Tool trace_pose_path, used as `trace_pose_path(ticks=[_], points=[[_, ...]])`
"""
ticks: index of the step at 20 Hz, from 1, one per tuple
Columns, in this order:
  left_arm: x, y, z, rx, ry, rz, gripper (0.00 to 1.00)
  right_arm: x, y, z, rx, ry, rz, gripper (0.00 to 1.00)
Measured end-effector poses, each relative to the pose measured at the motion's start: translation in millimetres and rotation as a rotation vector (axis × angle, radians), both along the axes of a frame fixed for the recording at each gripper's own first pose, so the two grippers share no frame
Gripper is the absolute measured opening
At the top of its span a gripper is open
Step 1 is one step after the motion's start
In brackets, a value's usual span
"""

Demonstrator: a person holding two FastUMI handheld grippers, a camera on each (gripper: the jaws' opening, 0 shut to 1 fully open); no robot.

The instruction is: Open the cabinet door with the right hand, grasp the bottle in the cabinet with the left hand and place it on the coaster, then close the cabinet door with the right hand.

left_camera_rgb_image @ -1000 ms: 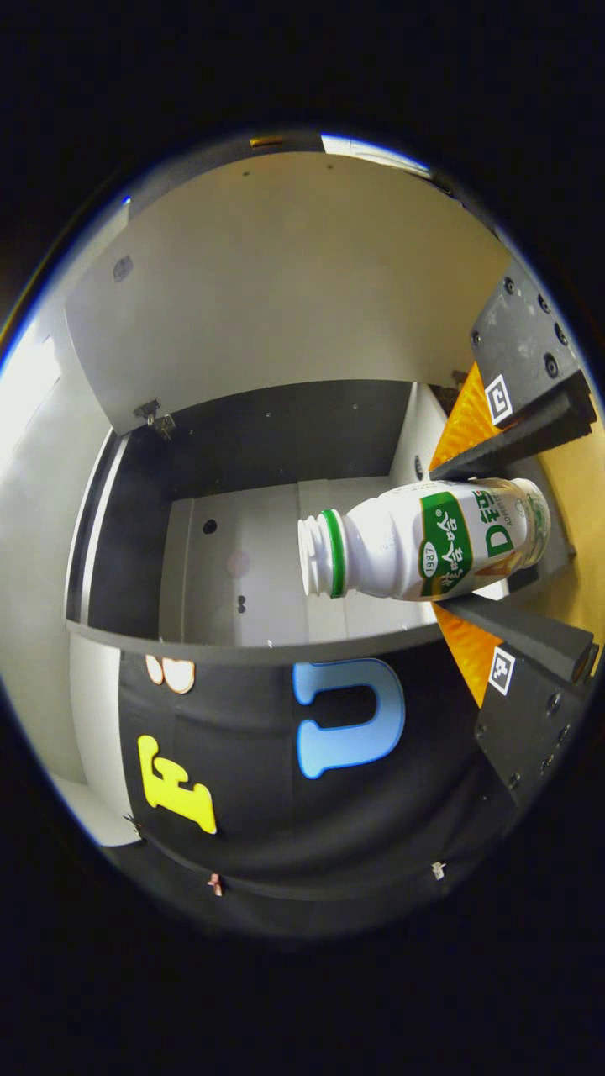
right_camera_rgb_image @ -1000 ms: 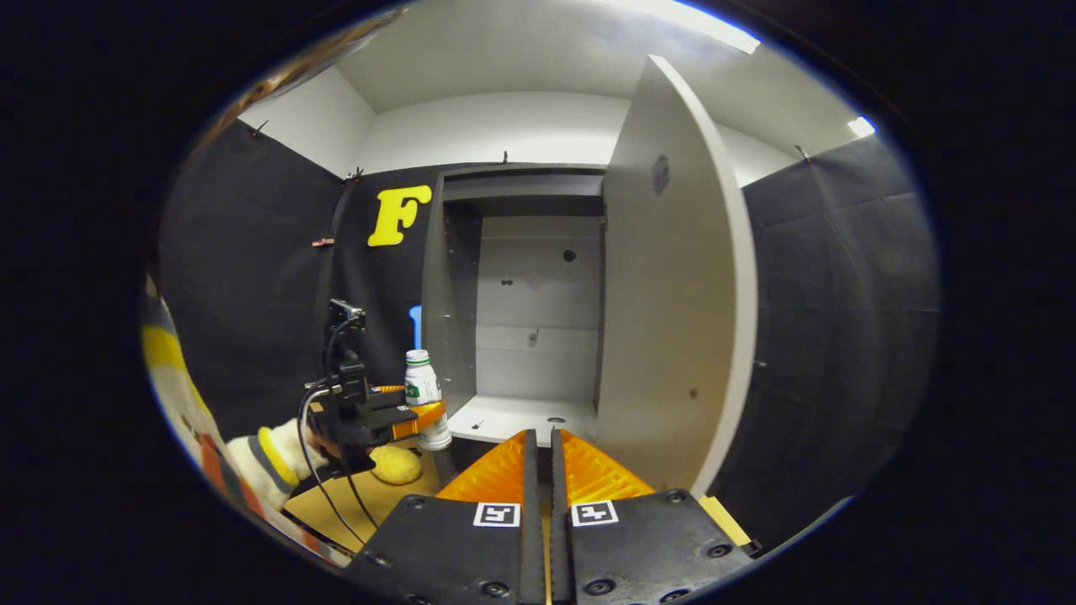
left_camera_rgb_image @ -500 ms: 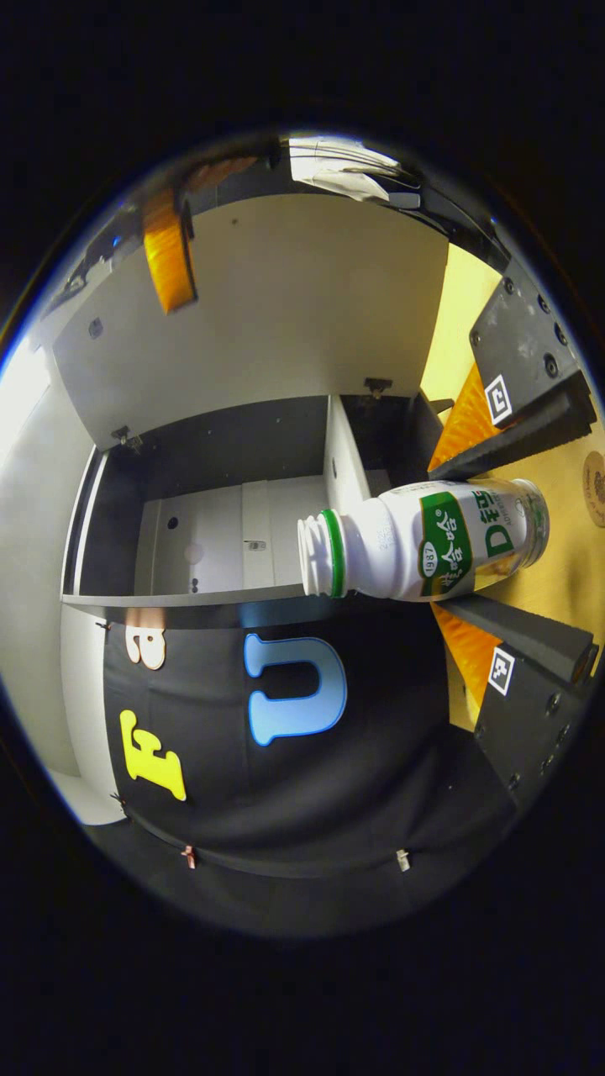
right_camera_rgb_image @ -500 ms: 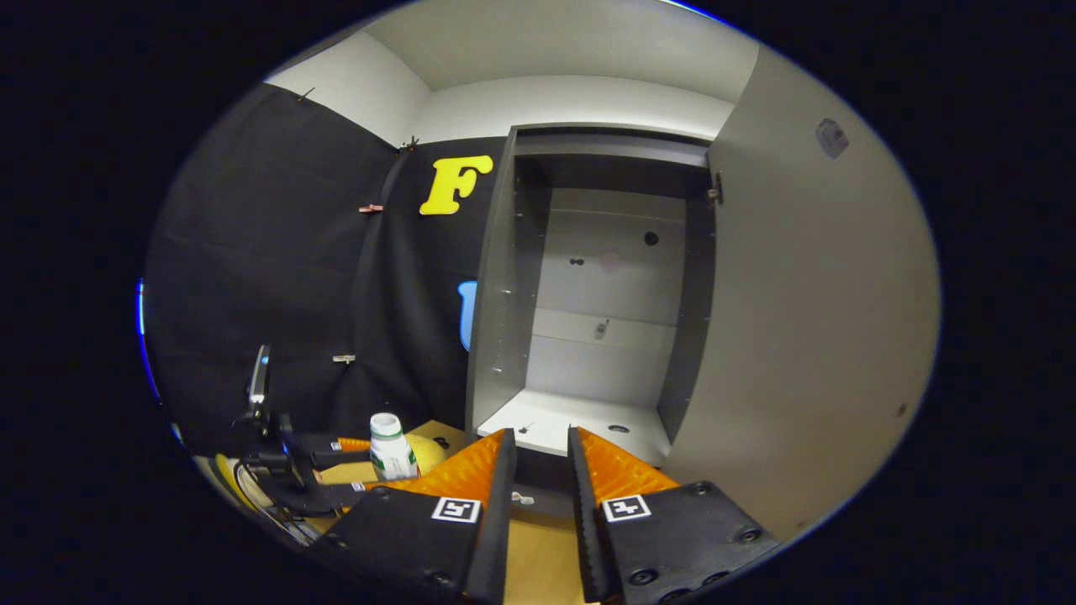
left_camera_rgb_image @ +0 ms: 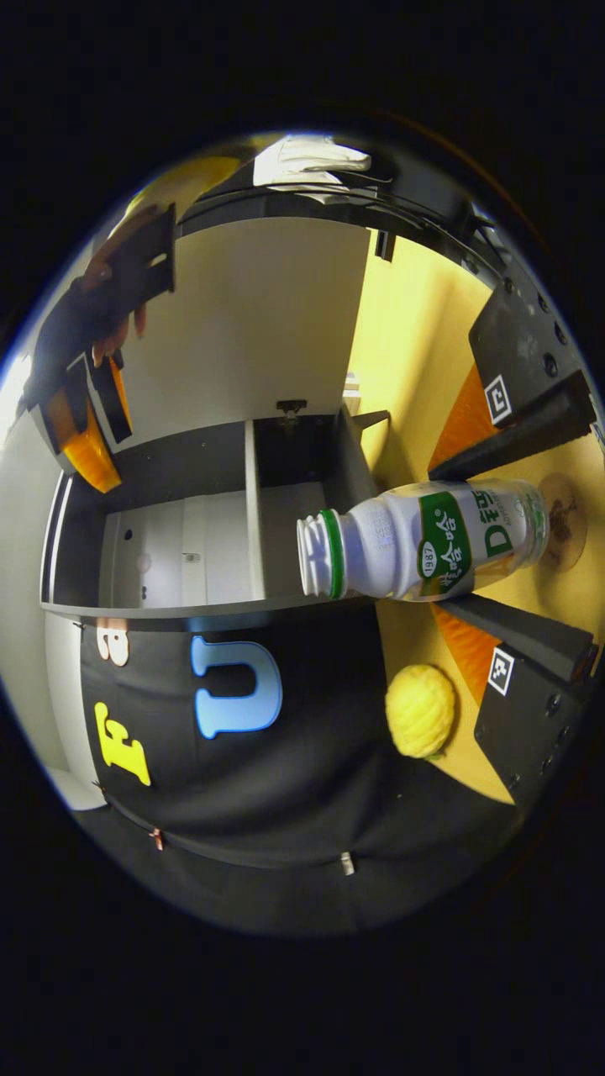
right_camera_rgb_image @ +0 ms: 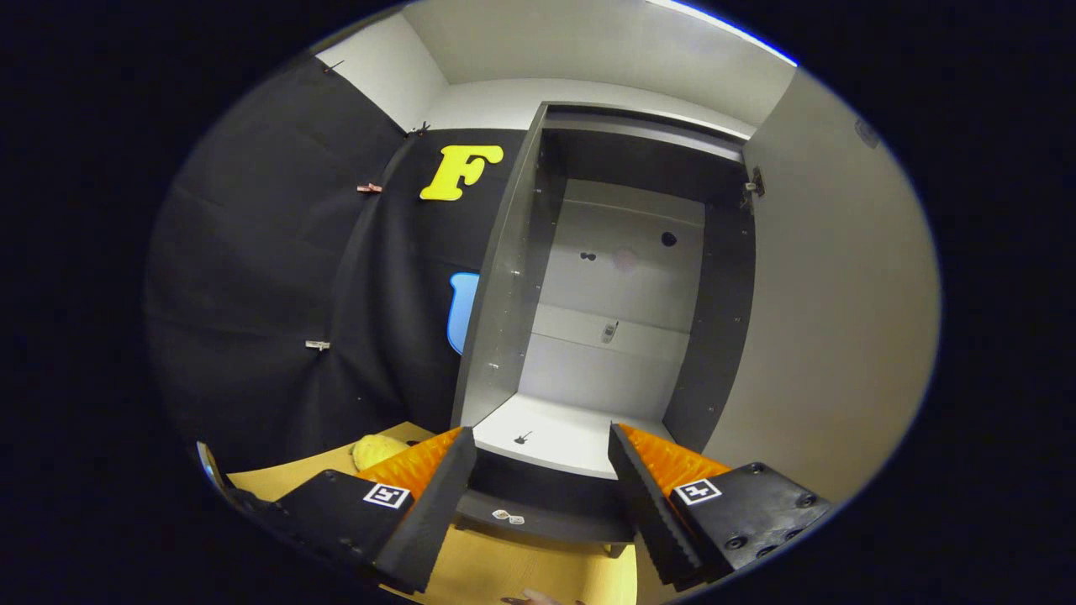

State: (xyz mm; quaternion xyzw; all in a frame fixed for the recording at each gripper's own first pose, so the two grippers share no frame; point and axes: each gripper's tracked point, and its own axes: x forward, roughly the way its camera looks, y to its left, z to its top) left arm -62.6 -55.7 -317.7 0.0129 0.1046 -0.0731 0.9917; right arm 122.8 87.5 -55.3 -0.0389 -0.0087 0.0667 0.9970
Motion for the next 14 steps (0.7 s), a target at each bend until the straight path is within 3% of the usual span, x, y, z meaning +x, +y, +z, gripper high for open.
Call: trace_pose_path(ticks=[7,12,14], points=[[-15.3,-4.3,-48.8,0.063,0.015,0.039,0.81,6.4,21.6,-43.1,-0.056,0.099,0.06,0.98],[-11.4,-2.0,-40.2,0.008,-0.04,0.042,0.84,1.6,18.4,-42.1,-0.047,0.111,0.056,0.98],[-9.4,4.5,-25.1,-0.028,-0.089,0.057,0.89,3.2,13.6,-41.1,-0.054,0.11,0.044,0.98]])
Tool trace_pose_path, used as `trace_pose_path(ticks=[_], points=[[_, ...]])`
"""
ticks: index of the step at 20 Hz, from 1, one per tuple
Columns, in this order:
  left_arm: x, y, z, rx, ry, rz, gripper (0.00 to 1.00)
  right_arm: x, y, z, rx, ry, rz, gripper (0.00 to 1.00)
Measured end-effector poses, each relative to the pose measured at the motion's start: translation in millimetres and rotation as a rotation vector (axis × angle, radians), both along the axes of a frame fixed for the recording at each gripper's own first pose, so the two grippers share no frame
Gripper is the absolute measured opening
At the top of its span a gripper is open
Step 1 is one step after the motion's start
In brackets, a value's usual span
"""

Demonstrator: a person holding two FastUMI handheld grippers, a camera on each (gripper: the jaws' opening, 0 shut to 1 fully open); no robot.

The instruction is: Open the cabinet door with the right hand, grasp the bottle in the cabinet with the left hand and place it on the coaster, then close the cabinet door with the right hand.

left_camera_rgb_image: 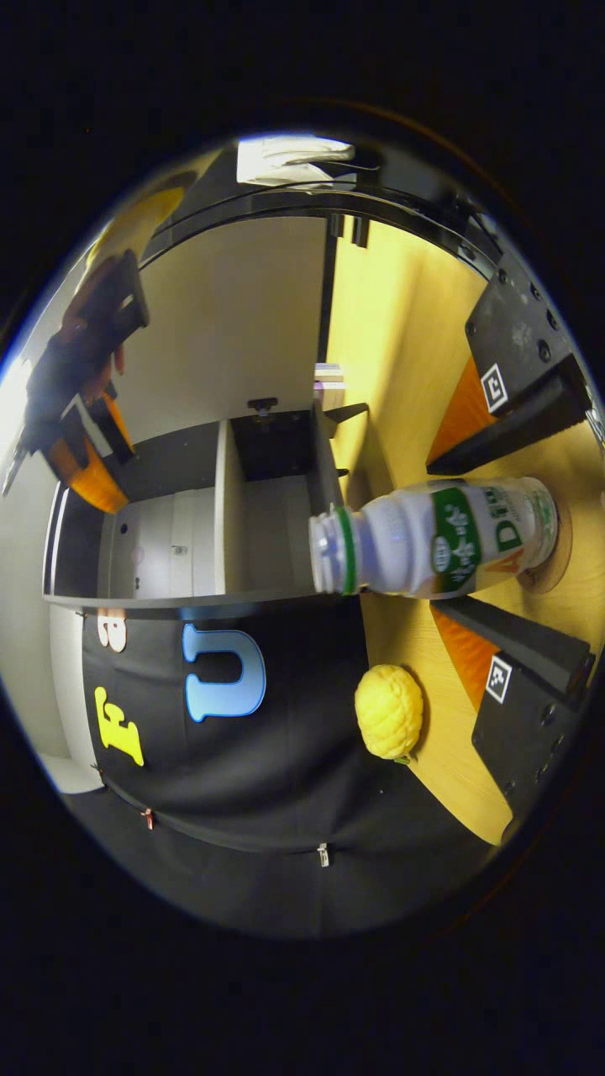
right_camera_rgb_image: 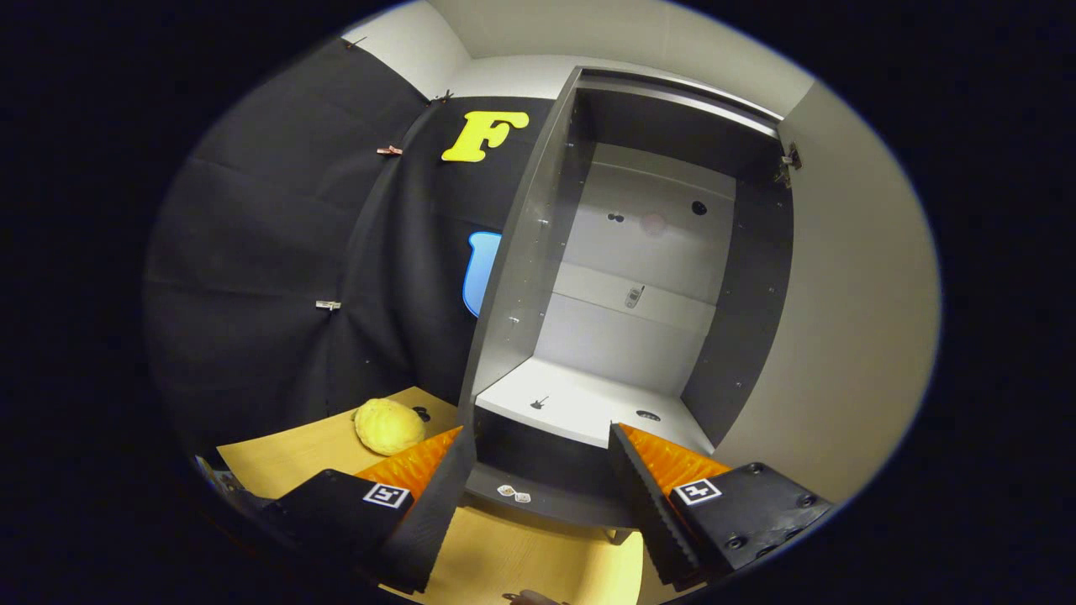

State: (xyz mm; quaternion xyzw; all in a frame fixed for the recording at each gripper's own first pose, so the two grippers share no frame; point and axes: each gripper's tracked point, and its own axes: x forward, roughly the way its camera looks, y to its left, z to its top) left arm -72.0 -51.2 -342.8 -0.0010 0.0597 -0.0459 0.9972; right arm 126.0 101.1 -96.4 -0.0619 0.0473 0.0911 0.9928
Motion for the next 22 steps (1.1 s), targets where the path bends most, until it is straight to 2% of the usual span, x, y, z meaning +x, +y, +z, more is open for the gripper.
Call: trace_pose_path(ticks=[3,6,11,14,18,19,20,21,22], points=[[3.0,2.9,7.3,-0.046,-0.005,0.004,0.95,-2.2,-0.1,-2.7,0.02,0.021,-0.001,0.98],[5.4,-0.2,35.9,-0.017,-0.025,-0.021,0.96,-3.7,-7.5,2.8,0.027,0.014,-0.021,0.98],[14.9,-33.9,108.4,0.017,-0.038,-0.168,0.96,-20.9,-49.4,32.4,0.06,-0.007,-0.123,0.98],[28.3,-60.8,160.9,0.022,-0.066,-0.264,0.96,-53.4,-67.1,49.7,0.117,0.018,-0.109,0.98],[56.7,-93.9,214.2,-0.048,-0.065,-0.38,0.96,-118.1,-99.1,63.0,0.117,0.032,-0.143,0.98],[64.6,-101.9,225.6,-0.048,-0.075,-0.409,0.96,-134.4,-111.9,64.9,0.108,0.026,-0.182,0.94],[73.1,-110.8,234.8,-0.045,-0.084,-0.437,0.96,-150.2,-127.8,65.4,0.093,0.025,-0.231,0.98],[83.4,-123.0,238.1,-0.042,-0.085,-0.468,0.99,-164.9,-142.4,63.5,0.08,0.03,-0.279,0.94],[92.8,-137.2,242.5,-0.05,-0.082,-0.496,0.99,-179.5,-156.1,60.8,0.076,0.042,-0.325,0.98]])
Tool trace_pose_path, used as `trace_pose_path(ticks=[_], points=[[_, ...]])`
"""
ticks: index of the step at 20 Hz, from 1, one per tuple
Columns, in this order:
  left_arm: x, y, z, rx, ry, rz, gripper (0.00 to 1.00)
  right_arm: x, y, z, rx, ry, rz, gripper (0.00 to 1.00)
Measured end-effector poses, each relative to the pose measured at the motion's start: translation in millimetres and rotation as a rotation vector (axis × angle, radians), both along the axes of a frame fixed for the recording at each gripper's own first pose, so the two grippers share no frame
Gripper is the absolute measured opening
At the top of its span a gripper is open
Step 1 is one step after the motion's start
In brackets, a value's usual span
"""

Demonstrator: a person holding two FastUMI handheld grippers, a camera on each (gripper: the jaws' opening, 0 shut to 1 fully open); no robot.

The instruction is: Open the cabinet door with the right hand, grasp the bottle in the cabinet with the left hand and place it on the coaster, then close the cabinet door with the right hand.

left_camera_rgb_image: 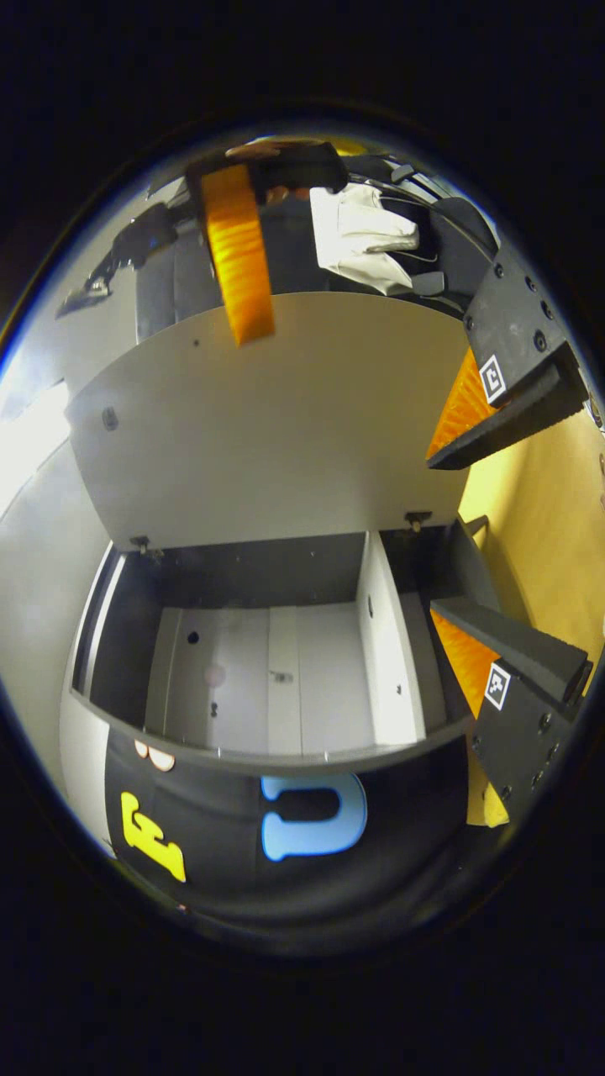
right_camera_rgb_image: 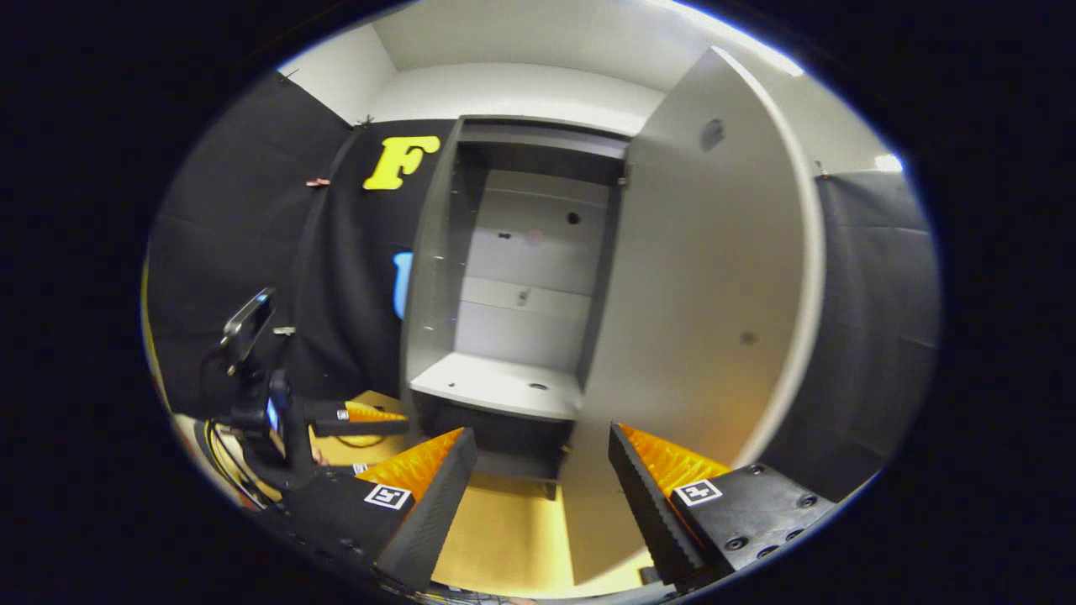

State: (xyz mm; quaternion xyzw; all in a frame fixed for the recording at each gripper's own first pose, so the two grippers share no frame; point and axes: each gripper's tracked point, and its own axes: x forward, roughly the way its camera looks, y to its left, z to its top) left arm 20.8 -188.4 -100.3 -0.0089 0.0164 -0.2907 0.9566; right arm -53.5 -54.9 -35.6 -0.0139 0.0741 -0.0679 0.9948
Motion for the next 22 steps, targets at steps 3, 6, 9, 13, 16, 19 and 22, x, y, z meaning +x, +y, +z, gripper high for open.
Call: trace_pose_path(ticks=[3,6,9,13,16,19,22], points=[[19.2,-48.0,11.0,-0.041,0.013,-0.085,0.92,-31.6,-38.9,-2.3,0.011,0.026,-0.117,0.94],[27.6,-82.9,18.8,-0.077,0.036,-0.126,0.96,-48.1,-59.4,9.3,0.058,-0.004,-0.129,0.95],[36.5,-98.0,18.8,-0.061,0.021,-0.112,0.96,-47.8,-98.4,4.4,0.094,-0.025,-0.152,0.95],[48.6,-109.0,24.3,-0.043,0.009,-0.055,0.96,-40.5,-146.6,13.2,0.229,-0.102,-0.135,0.95],[47.8,-106.3,22.3,-0.051,0.016,0.004,0.96,-19.7,-168.6,10.8,0.34,-0.131,-0.057,0.98],[47.9,-97.7,19.3,-0.056,0.03,0.081,0.96,-1.2,-164.6,4.4,0.344,-0.113,0.042,1.0],[46.4,-80.6,10.2,-0.045,0.055,0.153,0.96,7.3,-155.8,6.0,0.34,-0.102,0.111,0.95]])
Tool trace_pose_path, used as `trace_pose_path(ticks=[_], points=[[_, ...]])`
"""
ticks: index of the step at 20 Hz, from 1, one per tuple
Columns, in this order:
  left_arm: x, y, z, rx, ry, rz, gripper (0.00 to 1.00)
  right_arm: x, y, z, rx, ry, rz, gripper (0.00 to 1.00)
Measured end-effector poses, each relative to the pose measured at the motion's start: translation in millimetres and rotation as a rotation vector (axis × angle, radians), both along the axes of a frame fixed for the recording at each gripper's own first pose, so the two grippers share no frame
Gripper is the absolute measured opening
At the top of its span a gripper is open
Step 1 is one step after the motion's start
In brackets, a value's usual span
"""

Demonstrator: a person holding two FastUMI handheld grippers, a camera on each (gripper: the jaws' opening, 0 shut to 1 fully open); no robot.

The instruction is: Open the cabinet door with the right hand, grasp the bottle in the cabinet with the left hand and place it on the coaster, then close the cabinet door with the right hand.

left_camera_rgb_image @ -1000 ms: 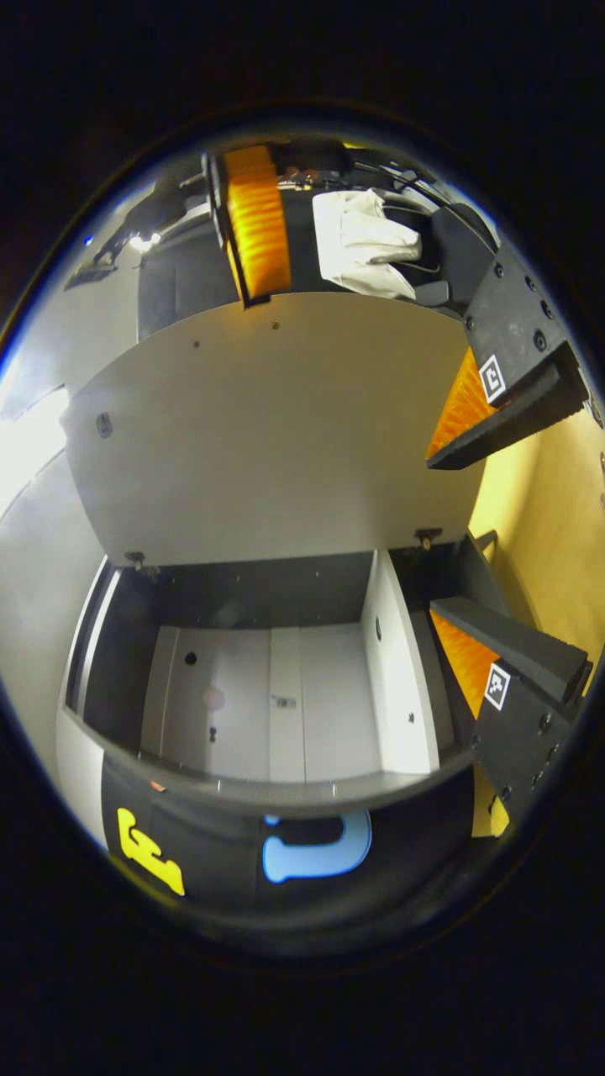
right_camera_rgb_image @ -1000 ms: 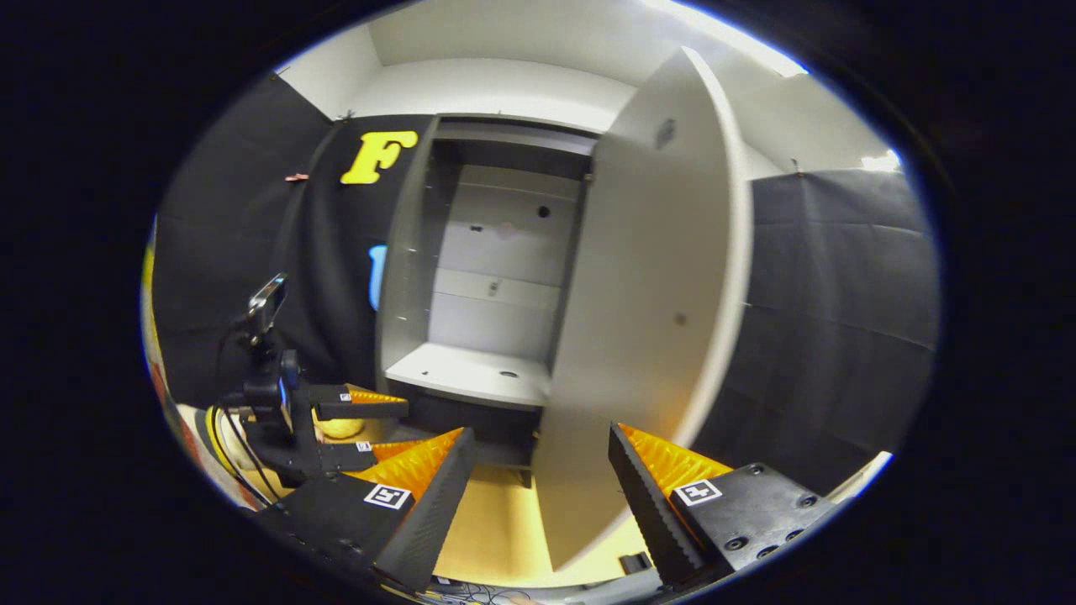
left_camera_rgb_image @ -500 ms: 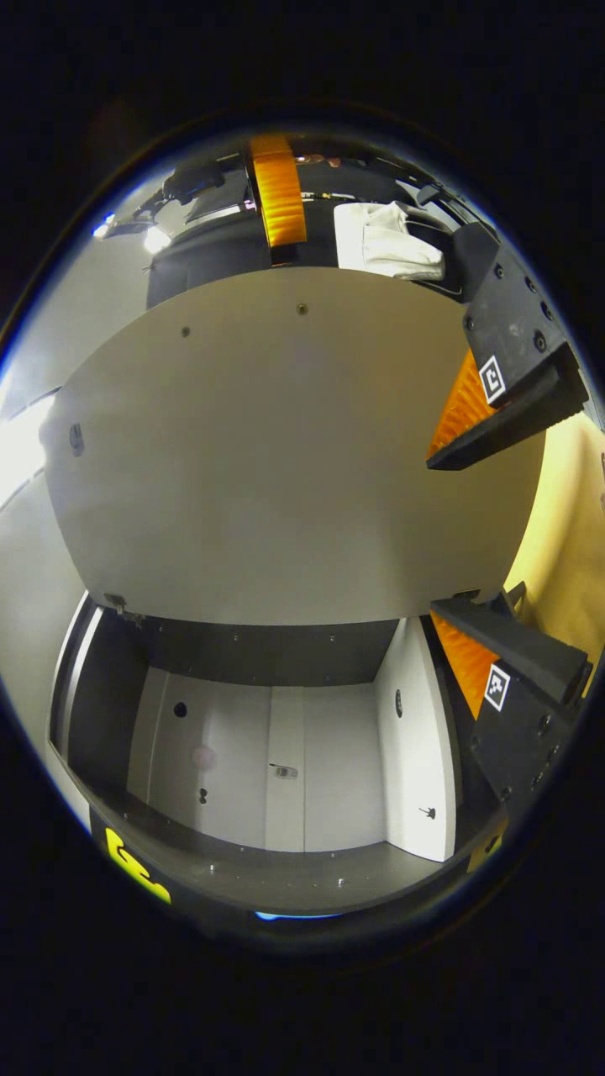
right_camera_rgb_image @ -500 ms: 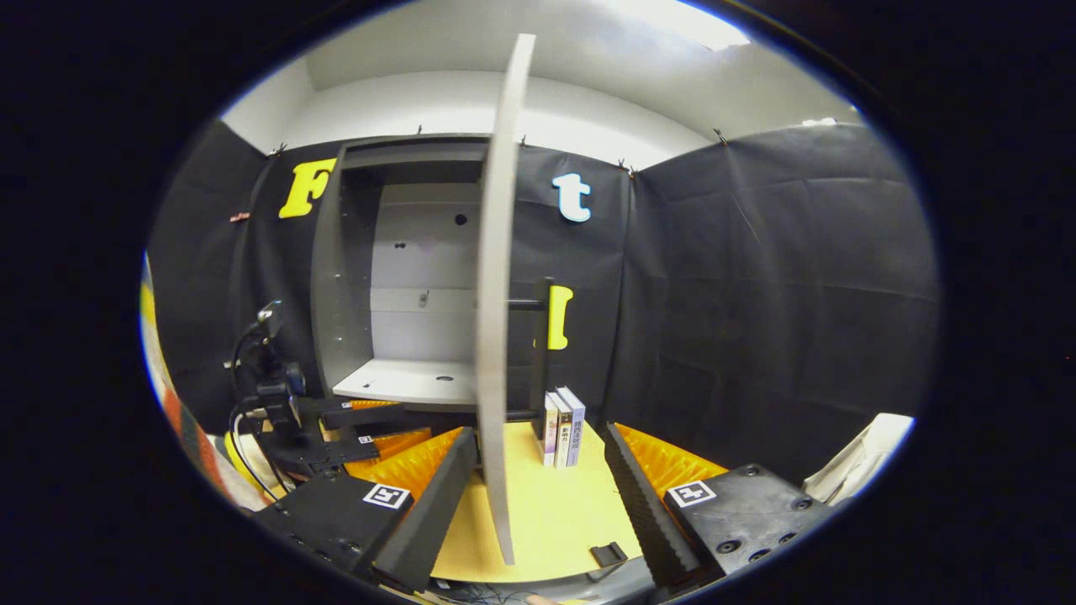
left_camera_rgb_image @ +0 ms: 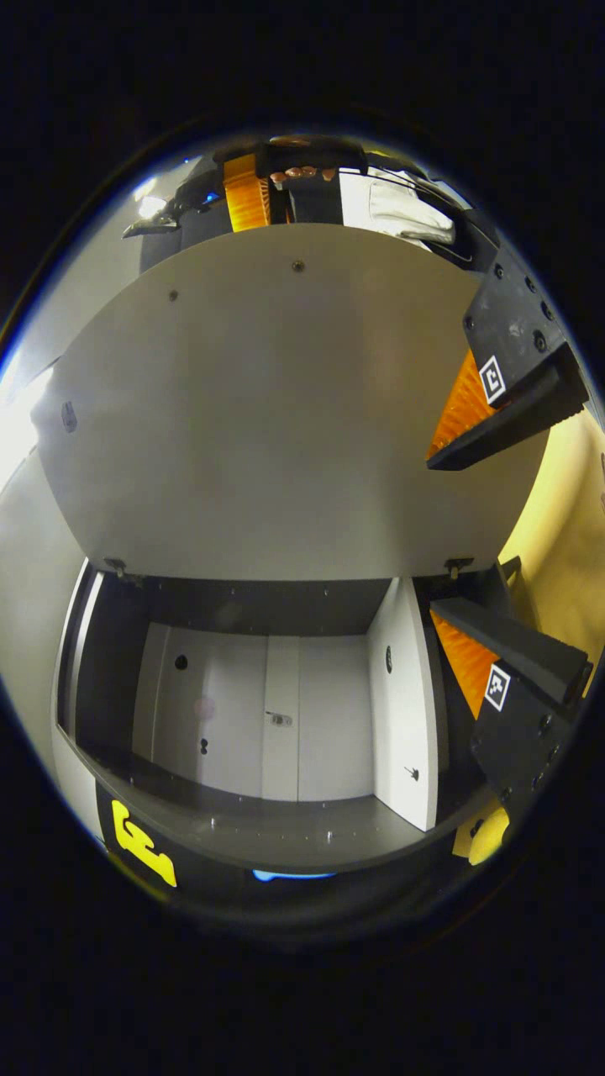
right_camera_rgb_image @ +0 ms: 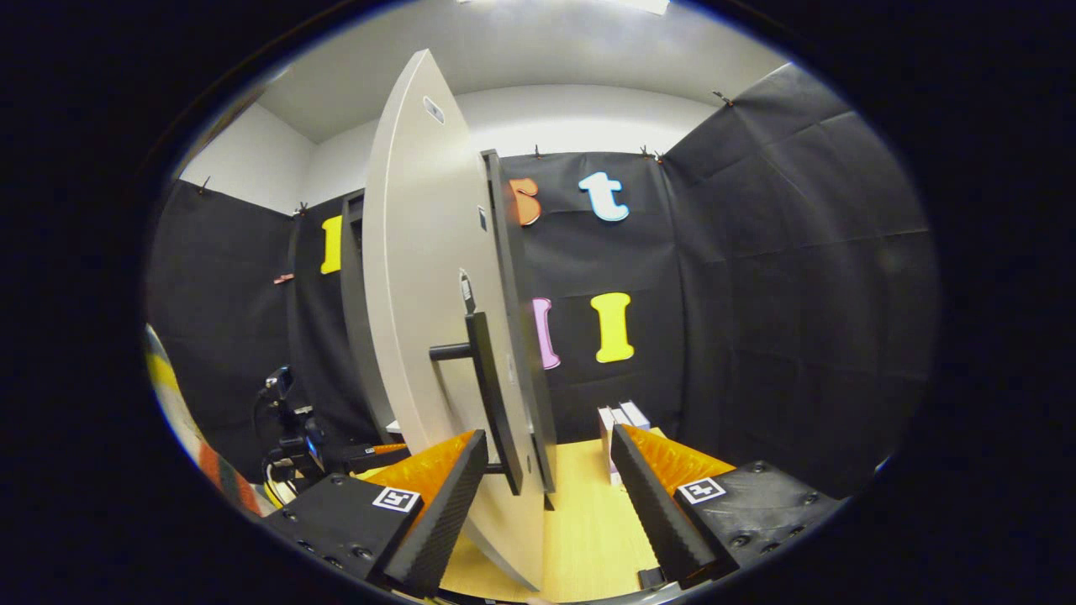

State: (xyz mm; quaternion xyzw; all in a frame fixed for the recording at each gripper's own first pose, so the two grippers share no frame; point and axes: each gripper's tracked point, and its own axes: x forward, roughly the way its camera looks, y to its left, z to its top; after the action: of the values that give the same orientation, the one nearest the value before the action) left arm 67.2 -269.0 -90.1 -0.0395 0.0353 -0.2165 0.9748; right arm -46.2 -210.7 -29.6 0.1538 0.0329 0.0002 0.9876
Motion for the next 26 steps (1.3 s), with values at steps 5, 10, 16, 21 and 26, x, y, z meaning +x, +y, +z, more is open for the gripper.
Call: trace_pose_path(ticks=[5,10,16,21,26], points=[[-3.8,24.0,-2.8,-0.004,0.012,0.054,0.96,7.0,26.9,3.2,-0.033,0.018,0.06,0.95],[-7.6,63.7,-5.1,0.048,-0.004,0.09,0.96,23.9,105.1,8.6,-0.003,0.006,0.193,0.95],[-30.0,155.2,-10.2,0.055,0.008,0.192,0.96,67.7,185.6,28.2,-0.069,-0.081,0.218,0.95],[-49.9,233.0,-14.1,0.06,0.016,0.3,0.96,81.6,227.0,36.5,-0.241,-0.197,0.168,0.94],[-67.5,269.8,-13.1,0.044,0.021,0.367,0.99,93.5,258.0,42.3,-0.094,-0.17,0.222,0.97]])
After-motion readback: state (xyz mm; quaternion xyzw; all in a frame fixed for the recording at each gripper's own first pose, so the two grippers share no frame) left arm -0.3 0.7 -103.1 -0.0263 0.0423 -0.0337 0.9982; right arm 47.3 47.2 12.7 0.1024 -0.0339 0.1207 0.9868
